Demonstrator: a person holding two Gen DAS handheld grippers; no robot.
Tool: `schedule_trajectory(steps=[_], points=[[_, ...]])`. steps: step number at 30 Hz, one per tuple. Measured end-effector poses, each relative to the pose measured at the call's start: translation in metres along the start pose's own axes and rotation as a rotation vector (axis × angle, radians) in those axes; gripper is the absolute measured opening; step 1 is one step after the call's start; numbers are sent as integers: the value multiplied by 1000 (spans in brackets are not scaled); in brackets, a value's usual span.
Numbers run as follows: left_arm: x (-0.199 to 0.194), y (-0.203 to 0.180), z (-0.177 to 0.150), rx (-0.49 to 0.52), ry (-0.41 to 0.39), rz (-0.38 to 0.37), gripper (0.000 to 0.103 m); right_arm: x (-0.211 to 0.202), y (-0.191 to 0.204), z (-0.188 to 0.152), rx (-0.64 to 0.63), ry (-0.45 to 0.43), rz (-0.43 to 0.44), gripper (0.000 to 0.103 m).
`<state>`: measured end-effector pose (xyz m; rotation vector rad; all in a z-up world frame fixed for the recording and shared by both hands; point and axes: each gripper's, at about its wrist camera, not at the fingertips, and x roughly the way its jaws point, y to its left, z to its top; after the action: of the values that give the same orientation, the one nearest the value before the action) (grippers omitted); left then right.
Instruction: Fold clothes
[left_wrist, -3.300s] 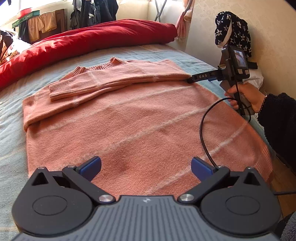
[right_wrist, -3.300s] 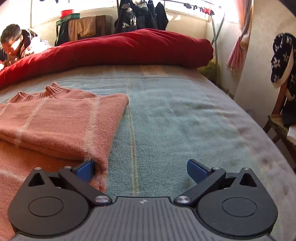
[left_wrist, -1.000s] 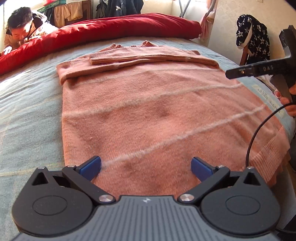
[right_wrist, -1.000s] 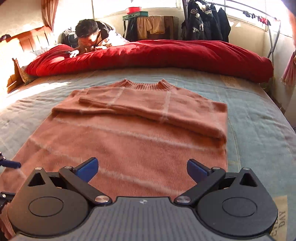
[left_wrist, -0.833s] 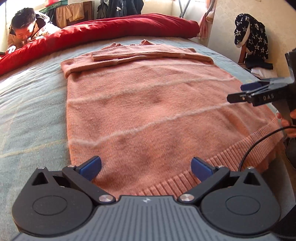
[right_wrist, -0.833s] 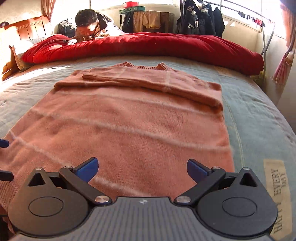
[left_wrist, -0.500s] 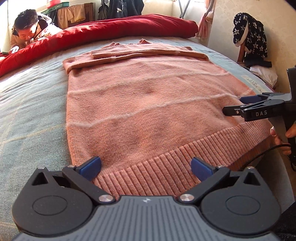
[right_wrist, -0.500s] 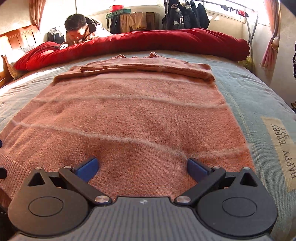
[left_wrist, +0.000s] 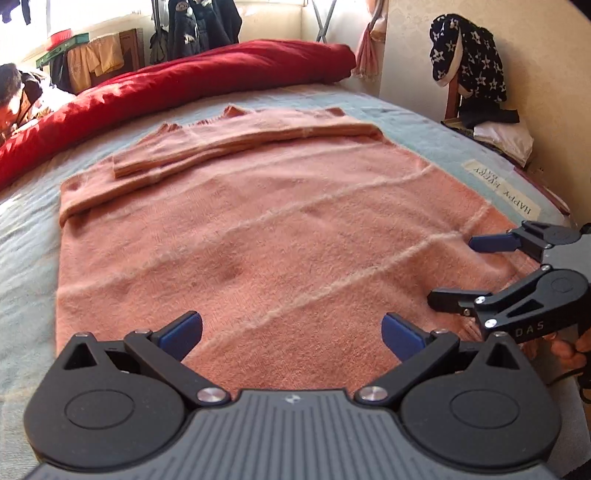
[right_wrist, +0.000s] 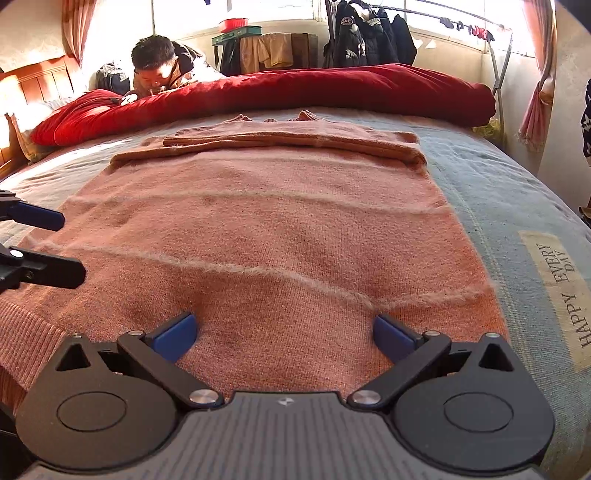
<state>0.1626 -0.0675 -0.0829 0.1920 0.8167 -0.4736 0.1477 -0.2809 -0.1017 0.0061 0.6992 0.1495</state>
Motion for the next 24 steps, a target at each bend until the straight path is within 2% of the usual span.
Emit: schedule_trajectory(steps=[1, 3, 8, 12, 14, 18, 21, 24], points=[[5, -1, -6, -10, 14, 7, 102, 0, 0, -1, -2, -2, 2, 103], [0, -2, -21, -20, -31, 17, 103, -1, 0, -2, -7, -7, 6, 103], [-25, 4, -45, -68, -36, 15, 103, -1, 1, -5, -14, -26, 2, 103], [-41, 10, -49, -82, -23, 29, 102, -4, 3, 4, 2, -5, -1, 103], [-48, 14, -49, -92, -20, 44, 102, -4, 3, 20, 33, 4, 44, 103], [-60, 33, -45, -116, -48, 107, 102, 6, 9, 63, 65, -54, 139, 103], [-68, 49, -47, -144, -64, 156, 102, 33, 25, 100, 36, -83, 167, 103], [-75, 63, -52, -171, -65, 204, 102, 75, 38, 132, 57, -66, 210, 103]])
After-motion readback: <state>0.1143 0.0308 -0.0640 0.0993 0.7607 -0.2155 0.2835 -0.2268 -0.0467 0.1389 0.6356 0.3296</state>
